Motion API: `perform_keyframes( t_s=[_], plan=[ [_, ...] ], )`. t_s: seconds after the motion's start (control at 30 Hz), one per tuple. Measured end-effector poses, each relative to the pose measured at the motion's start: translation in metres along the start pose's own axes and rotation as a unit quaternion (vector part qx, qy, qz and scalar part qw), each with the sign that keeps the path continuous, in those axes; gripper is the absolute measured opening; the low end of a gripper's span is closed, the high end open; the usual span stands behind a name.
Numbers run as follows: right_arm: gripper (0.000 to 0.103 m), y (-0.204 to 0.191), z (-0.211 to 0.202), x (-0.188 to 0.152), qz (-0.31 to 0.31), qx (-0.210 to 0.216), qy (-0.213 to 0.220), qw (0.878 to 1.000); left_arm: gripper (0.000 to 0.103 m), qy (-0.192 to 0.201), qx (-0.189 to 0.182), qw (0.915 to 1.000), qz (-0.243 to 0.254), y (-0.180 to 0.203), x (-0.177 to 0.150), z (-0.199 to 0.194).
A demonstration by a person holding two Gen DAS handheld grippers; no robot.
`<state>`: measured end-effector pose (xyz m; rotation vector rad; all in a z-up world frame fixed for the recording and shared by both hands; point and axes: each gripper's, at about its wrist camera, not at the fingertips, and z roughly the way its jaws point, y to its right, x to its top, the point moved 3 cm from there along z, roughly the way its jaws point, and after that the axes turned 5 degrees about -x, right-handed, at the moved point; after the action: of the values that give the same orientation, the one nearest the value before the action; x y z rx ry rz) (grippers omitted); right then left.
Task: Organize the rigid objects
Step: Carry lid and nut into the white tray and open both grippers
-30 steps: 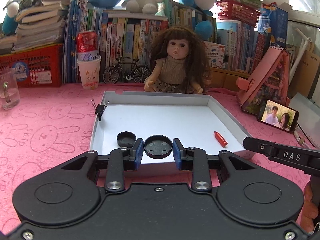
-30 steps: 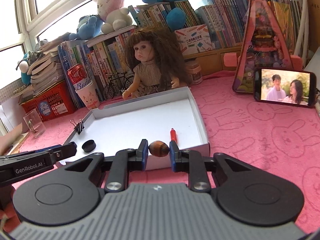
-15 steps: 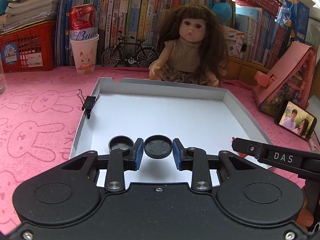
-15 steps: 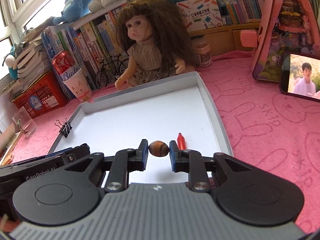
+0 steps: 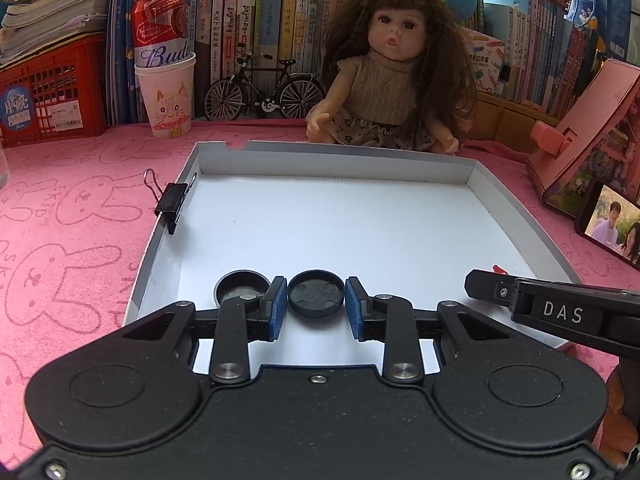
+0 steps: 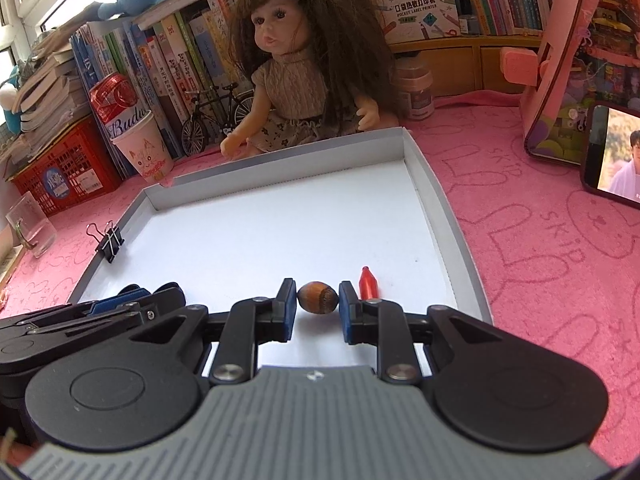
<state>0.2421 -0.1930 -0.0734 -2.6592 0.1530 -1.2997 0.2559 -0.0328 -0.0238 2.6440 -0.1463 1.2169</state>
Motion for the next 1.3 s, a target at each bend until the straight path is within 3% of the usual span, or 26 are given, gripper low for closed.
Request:
perform_keyframes(
  t_s=[0.3, 0.37, 0.4, 0.43, 0.53, 0.57, 0.63, 0.67, 0.83, 1.3],
  plan=[
    [0.03, -0.002, 0.001, 0.001, -0.007, -0.002, 0.003, 1.0, 0.03, 0.009, 0.005, 1.0, -0.001, 0.004, -0.001, 0.0],
    [0.033, -0.001, 0.0, 0.001, 0.0, 0.002, 0.005, 1.0, 0.037, 0.009, 0.001, 0.9999, -0.005, 0.005, -0.001, -0.002],
    [0.045, 0.001, -0.001, 0.0, 0.004, 0.006, 0.006, 1.0, 0.038, 0.011, 0.0, 0.9999, -0.004, 0.005, -0.001, -0.003],
    [0.051, 0.002, -0.002, 0.0, 0.008, 0.008, 0.008, 1.0, 0.041, 0.014, 0.001, 0.9999, -0.002, 0.006, -0.001, -0.004],
    [0.055, 0.004, -0.006, 0.001, 0.012, 0.009, 0.014, 1.0, 0.047, 0.022, 0.003, 0.9997, 0.007, 0.008, 0.0, -0.011],
    [0.057, 0.005, -0.008, 0.001, 0.014, 0.009, 0.017, 1.0, 0.055, 0.025, 0.003, 0.9996, 0.009, 0.008, 0.001, -0.014],
    [0.072, 0.006, -0.013, 0.002, 0.021, 0.012, 0.029, 0.999, 0.069, 0.034, 0.001, 0.9994, 0.006, 0.008, 0.001, -0.021],
    [0.072, 0.008, -0.015, 0.002, 0.026, 0.017, 0.034, 0.999, 0.074, 0.04, 0.002, 0.9992, 0.002, 0.007, 0.001, -0.026],
    [0.087, 0.013, -0.026, 0.002, 0.04, 0.027, 0.049, 0.998, 0.083, 0.059, -0.011, 0.9982, -0.006, 0.002, 0.001, -0.044],
    [0.093, 0.011, -0.067, -0.007, 0.001, 0.015, 0.089, 0.996, 0.087, 0.081, -0.021, 0.9963, 0.022, 0.013, -0.012, -0.087]
  ],
)
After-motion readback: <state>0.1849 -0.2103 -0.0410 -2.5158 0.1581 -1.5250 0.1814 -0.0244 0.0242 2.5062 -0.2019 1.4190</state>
